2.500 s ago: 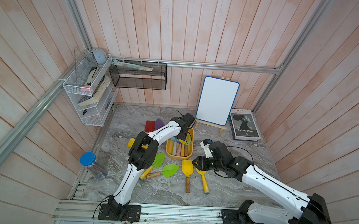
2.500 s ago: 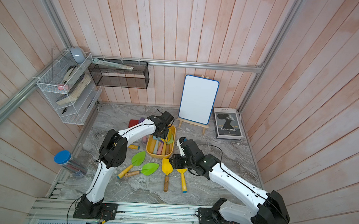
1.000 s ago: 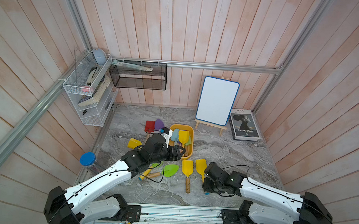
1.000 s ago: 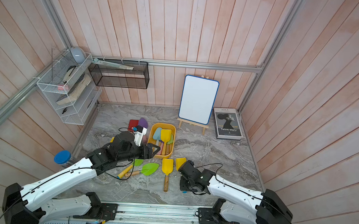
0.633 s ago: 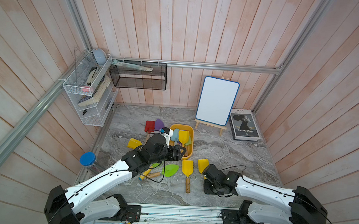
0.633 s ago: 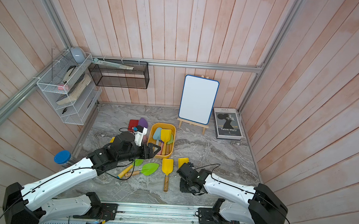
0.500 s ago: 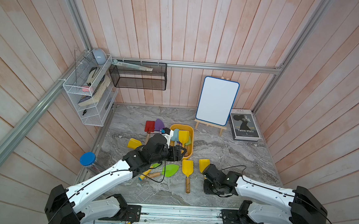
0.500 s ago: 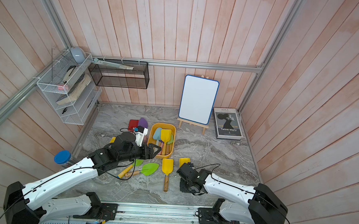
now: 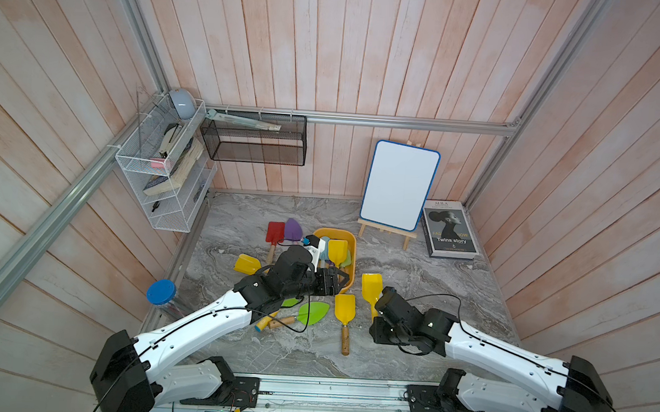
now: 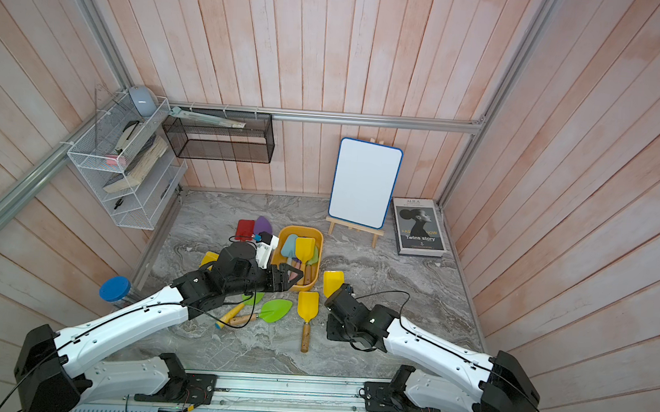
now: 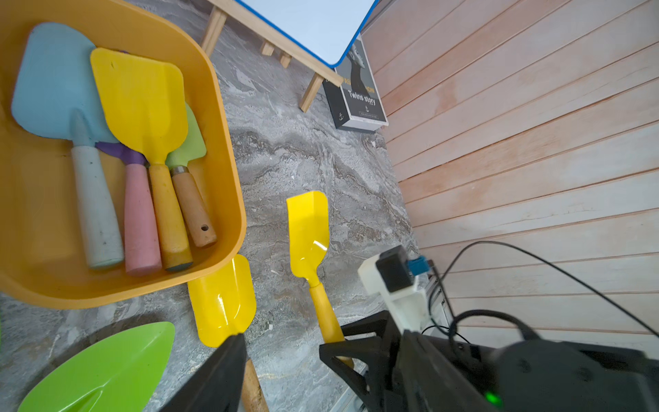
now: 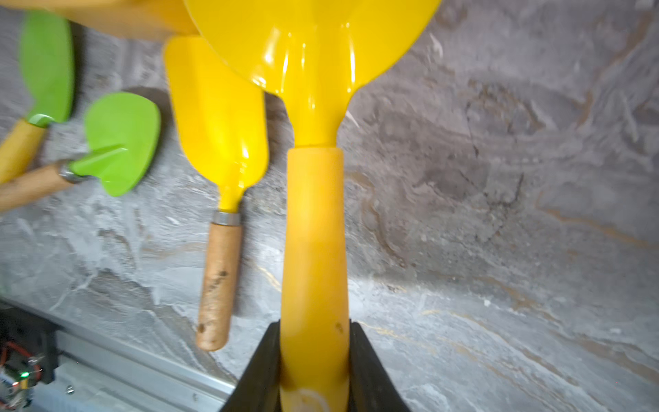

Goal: Put the shovel into the storage box
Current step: Pick up the shovel from the center of the board, then place the shovel in the storage box.

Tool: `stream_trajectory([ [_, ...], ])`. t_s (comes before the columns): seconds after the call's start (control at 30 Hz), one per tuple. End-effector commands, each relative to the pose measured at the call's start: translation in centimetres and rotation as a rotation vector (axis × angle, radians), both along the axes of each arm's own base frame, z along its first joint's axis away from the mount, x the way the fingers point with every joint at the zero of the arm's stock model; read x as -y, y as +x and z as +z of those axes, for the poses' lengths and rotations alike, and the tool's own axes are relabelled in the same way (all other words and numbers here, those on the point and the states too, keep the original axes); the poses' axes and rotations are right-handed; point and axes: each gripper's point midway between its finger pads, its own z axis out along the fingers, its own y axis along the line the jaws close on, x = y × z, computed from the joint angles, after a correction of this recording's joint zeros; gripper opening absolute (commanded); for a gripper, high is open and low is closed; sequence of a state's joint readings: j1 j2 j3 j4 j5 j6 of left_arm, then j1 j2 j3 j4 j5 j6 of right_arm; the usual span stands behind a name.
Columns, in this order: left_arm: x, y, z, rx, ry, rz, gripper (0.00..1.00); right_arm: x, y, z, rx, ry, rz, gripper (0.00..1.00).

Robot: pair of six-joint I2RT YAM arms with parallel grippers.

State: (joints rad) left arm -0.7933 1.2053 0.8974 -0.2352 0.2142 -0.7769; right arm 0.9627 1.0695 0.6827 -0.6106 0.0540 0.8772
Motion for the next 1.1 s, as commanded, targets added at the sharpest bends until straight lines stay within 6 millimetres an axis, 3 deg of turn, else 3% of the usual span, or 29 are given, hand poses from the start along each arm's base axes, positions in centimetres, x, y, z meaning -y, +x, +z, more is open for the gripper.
stream_trajectory([
  [0.0, 1.5, 0.3, 0.0, -0.012, -0.021, -0.038, 0.73, -0.6, 1.0, 2.9, 0.087, 0.018, 0.04, 0.0],
  [0.13, 2.1, 1.5, -0.8, -0.023, 0.002, -0.01, 0.72, -1.1, 1.5, 4.2, 0.11, 0.018, 0.061, 0.0],
  [0.43, 3.9, 4.2, -1.4, -0.007, 0.044, 0.01, 0.67, -2.7, 2.3, 4.3, 0.111, 0.0, 0.101, 0.0],
  [0.67, 4.1, 5.4, -3.4, -0.03, 0.105, 0.041, 0.61, -3.2, 2.5, 4.2, 0.111, 0.011, 0.105, 0.0],
  [1.0, 4.1, 5.8, -4.8, -0.044, 0.133, 0.059, 0.3, -3.4, 2.5, 4.3, 0.109, 0.016, 0.109, 0.0],
  [1.07, 4.1, 5.8, -4.9, -0.046, 0.132, 0.059, 0.28, -3.4, 2.5, 4.2, 0.108, 0.016, 0.109, 0.0],
])
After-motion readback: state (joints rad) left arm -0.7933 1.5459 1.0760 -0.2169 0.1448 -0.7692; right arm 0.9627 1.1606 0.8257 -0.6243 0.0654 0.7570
